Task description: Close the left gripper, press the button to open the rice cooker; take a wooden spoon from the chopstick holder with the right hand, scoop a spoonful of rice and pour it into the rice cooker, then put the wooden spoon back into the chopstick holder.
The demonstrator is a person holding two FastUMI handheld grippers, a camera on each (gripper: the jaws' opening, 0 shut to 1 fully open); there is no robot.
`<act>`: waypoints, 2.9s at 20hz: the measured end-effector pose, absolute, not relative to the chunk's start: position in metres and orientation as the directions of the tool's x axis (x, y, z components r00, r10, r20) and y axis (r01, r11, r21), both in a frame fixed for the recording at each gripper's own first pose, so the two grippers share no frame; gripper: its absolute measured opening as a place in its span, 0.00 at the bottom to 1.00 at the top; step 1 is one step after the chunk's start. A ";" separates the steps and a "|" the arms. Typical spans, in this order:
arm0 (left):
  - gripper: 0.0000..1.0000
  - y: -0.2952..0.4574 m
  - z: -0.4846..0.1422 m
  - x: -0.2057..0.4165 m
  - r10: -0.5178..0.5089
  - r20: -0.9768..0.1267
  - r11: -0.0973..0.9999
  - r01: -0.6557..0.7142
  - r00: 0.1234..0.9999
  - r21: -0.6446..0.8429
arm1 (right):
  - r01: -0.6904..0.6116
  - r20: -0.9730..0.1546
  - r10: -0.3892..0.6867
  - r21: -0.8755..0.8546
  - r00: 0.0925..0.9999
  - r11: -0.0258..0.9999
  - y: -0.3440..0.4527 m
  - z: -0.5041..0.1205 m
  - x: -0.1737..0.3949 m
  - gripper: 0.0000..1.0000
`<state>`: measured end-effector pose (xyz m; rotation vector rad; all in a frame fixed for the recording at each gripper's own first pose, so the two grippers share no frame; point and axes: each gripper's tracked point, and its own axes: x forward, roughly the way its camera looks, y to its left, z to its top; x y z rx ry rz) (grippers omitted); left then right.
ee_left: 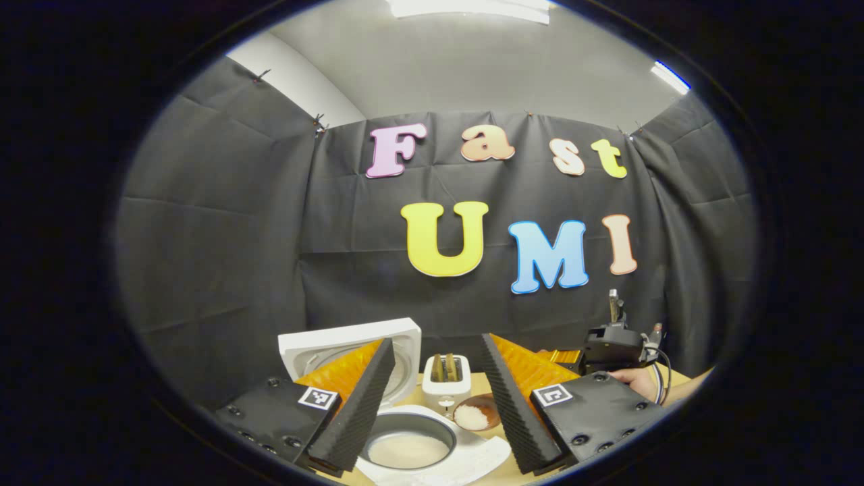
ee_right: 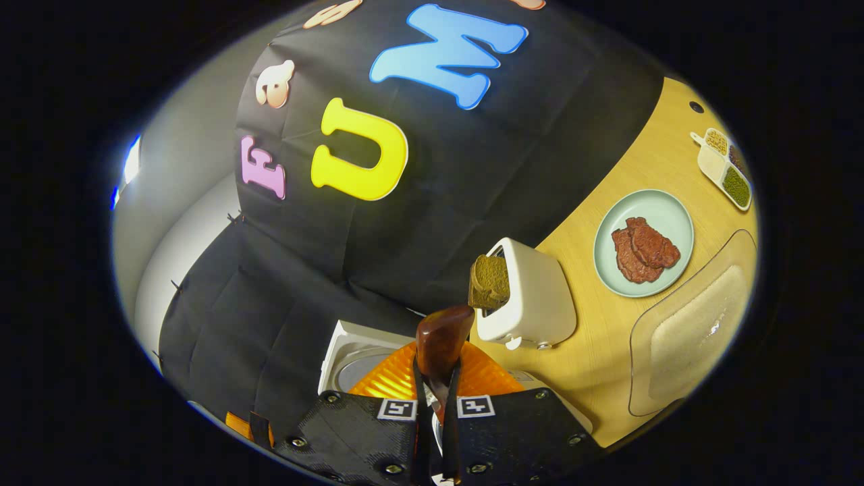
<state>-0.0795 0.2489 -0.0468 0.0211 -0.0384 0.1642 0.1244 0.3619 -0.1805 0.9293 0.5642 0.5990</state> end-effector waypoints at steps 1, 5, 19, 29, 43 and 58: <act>0.90 0.252 -0.049 -0.081 0.171 0.040 0.985 -0.172 0.985 0.019 | -0.235 -0.196 0.693 0.848 0.694 0.475 0.371 -0.183 0.122 0.07; 0.87 0.268 -0.048 -0.090 0.200 0.040 0.979 -0.201 0.979 0.016 | -0.278 -0.222 0.713 0.812 0.665 0.513 0.404 -0.191 0.117 0.07; 0.93 0.303 -0.052 -0.125 0.282 0.031 0.959 -0.283 0.959 0.018 | -0.570 -0.381 0.730 0.458 0.568 0.682 0.497 -0.237 0.093 0.07; 0.90 0.319 -0.048 -0.153 0.355 0.042 0.935 -0.355 0.934 0.006 | -0.866 -0.383 0.779 -0.173 0.497 0.468 0.541 -0.230 0.047 0.07; 0.89 0.332 -0.057 -0.165 0.396 0.039 0.918 -0.396 0.917 -0.019 | -0.815 -0.278 0.825 0.185 0.492 0.548 0.519 -0.186 0.056 0.07; 0.94 0.257 -0.068 -0.100 0.244 0.032 0.964 -0.239 0.969 -0.113 | -0.442 -0.194 0.750 0.705 0.633 0.555 0.348 -0.146 0.085 0.07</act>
